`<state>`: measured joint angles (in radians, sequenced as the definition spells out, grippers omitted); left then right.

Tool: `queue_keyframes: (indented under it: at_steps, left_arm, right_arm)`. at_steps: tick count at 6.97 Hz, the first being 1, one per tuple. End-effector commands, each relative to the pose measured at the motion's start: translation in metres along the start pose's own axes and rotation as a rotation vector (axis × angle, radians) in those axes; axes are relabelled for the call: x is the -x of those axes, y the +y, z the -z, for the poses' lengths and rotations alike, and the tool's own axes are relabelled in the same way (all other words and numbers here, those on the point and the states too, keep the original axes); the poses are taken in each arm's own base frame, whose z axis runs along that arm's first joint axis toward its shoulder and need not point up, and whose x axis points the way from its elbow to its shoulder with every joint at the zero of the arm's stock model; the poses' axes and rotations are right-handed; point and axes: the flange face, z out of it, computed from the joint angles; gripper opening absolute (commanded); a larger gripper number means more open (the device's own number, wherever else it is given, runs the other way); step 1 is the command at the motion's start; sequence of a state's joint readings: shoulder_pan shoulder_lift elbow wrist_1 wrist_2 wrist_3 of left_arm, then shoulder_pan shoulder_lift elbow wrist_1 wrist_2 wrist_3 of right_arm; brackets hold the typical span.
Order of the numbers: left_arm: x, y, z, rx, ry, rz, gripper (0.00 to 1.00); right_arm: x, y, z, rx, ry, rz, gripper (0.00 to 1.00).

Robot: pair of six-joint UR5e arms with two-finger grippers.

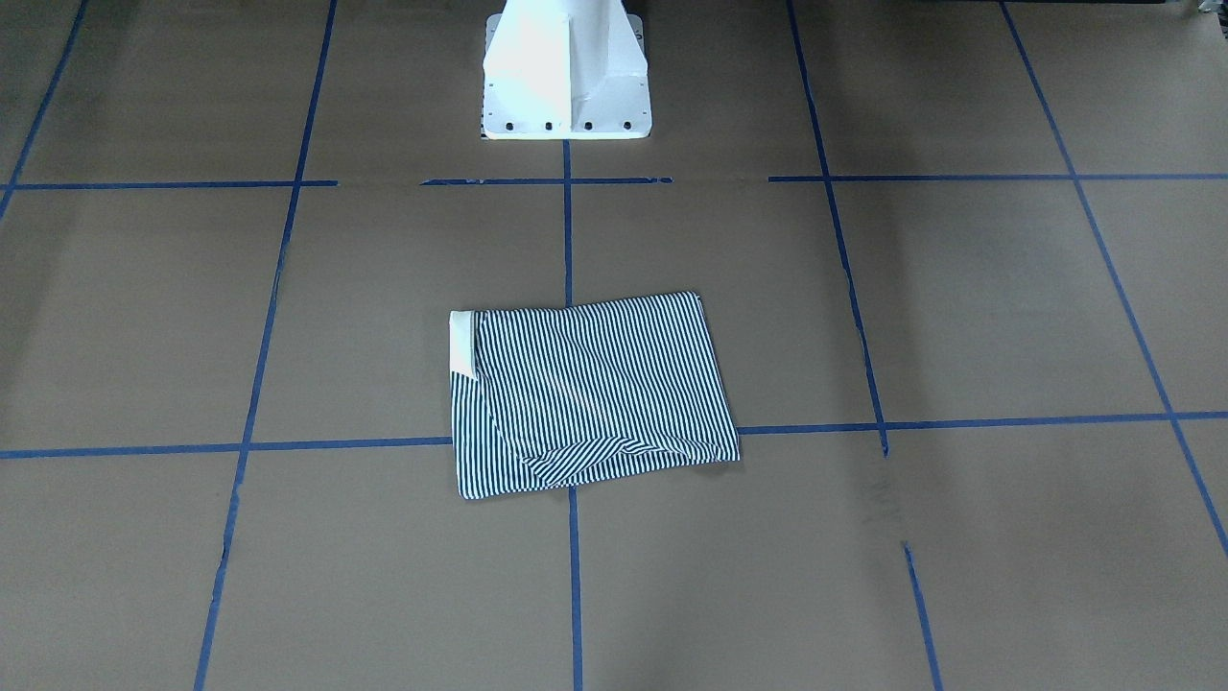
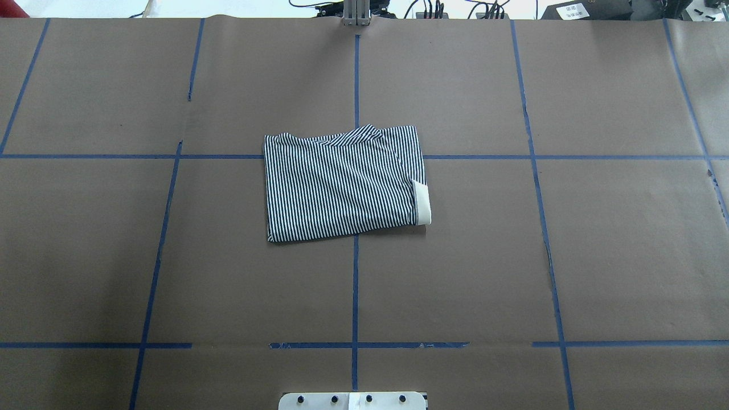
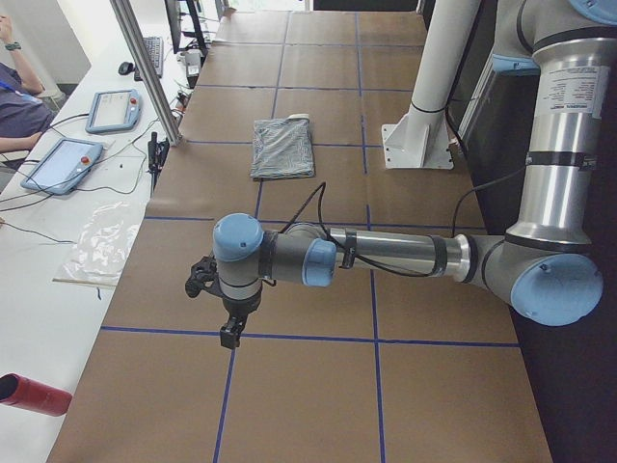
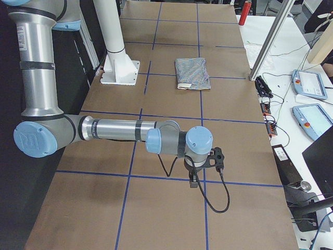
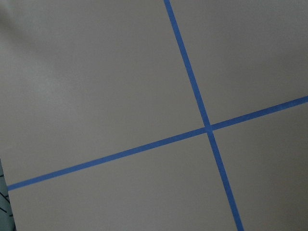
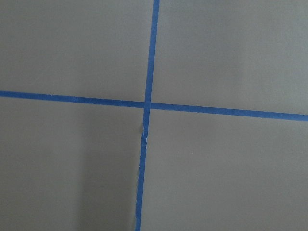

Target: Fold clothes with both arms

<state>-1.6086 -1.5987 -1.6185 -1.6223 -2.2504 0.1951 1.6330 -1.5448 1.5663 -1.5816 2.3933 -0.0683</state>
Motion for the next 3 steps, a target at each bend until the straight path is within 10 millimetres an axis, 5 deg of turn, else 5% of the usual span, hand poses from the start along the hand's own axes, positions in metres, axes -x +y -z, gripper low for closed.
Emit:
queue_keyframes:
  at_steps: [1, 3]
  left_arm:
    - [-0.0097, 0.0174, 0.0073, -0.004, 0.005, 0.075, 1.0]
    - [-0.0111, 0.018, 0.0042, -0.007, 0.044, 0.218, 1.0]
  right_arm:
    - [0.0203, -0.007, -0.0139, -0.005, 0.001, -0.022, 1.0]
    - [0.0205, -0.0069, -0.0161, -0.001, 0.0, -0.022, 1.0]
